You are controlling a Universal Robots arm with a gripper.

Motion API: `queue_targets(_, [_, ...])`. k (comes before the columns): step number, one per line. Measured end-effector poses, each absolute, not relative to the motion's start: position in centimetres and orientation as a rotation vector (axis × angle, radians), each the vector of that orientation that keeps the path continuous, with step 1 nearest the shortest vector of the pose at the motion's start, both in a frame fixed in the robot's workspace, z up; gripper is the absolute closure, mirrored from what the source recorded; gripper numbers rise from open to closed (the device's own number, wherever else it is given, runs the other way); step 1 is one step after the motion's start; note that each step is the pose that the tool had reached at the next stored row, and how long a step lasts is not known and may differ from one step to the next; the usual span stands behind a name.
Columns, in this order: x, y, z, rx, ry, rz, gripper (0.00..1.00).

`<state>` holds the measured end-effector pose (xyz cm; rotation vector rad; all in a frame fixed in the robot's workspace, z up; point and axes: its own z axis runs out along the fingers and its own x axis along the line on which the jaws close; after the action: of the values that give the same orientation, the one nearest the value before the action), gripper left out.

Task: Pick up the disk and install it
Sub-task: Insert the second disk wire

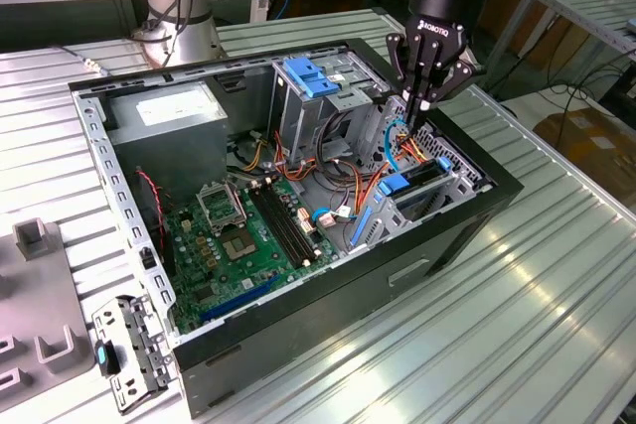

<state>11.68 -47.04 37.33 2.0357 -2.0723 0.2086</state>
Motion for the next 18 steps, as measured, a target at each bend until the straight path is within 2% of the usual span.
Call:
queue_targets(12, [11.7,-48.1,37.3,2.058,-2.087,0.176,0.84])
queue_targets(18, [11.7,-49.6,37.3,2.105,-2.123,0.097,0.84])
